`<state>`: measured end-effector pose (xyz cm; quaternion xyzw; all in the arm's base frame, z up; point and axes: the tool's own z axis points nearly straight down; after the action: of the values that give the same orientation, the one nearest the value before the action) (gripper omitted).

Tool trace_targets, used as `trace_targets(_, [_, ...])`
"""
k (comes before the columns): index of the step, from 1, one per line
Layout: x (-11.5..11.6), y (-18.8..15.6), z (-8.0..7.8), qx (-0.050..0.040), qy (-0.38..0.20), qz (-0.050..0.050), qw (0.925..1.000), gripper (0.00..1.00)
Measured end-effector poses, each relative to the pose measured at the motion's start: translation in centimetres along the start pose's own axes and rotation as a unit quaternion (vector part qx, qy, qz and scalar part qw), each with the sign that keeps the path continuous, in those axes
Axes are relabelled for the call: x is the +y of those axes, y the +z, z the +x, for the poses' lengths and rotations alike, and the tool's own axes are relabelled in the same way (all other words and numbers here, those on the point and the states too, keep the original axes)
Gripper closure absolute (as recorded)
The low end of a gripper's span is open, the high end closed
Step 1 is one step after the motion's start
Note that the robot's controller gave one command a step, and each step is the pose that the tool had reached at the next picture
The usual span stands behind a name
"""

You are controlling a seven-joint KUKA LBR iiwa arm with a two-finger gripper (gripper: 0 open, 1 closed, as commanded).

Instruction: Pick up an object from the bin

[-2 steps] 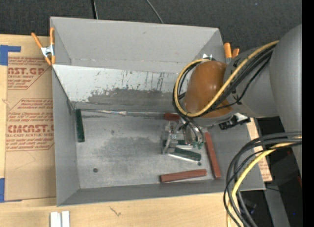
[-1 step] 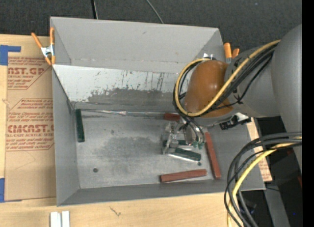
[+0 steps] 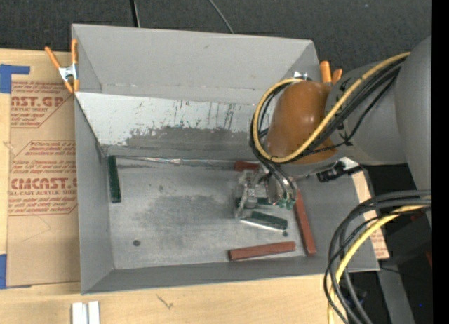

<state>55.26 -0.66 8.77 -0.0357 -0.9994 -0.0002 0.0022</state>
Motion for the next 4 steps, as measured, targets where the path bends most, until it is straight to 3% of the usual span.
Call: trace_targets(4, [0.0, -3.7, -0.1, -0.0018, 0.0, 0.0, 1.0, 1.0])
